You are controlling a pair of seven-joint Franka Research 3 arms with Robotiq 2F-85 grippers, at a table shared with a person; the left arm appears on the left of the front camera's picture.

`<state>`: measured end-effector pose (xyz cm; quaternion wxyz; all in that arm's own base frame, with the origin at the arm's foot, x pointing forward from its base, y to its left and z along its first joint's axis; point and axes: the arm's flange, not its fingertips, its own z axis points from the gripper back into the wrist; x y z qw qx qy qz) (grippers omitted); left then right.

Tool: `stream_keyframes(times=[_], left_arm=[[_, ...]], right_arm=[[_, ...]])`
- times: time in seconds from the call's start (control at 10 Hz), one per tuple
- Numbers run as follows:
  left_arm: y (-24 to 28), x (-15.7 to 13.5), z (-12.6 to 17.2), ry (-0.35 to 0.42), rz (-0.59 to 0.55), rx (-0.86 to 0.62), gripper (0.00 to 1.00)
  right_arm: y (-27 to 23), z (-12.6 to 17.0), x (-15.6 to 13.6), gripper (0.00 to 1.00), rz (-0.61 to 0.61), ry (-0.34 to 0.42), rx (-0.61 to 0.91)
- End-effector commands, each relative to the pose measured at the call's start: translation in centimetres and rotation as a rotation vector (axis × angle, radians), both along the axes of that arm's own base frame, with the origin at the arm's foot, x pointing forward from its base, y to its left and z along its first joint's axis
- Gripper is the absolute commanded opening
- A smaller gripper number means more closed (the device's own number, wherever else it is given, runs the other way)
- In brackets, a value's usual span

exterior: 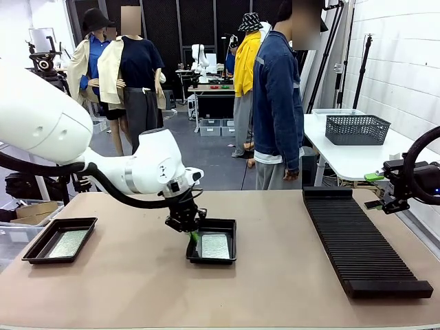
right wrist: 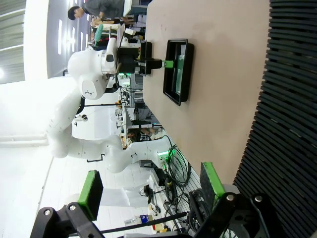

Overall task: Inspect and transfer BCBs to ESD trays.
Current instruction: Pick up the ESD tray and place it on the left side of the table.

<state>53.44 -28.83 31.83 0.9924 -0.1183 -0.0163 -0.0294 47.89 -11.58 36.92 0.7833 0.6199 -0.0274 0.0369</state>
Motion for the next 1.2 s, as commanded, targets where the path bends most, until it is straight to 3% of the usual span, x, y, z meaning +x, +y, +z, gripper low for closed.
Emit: stream_keyframes(times=[0.0,1.1], left_arm=[[2.5,-0.8,0.2,-0.005,-0.028,-0.016,0.00],[16.1,-0.8,0.0,0.017,0.010,-0.007,0.00]], right_arm=[[0.0,0.0,-0.1,1.00,-0.007,0.009,-0.005],[0.0,0.0,-0.1,1.00,-0.007,0.009,-0.005]])
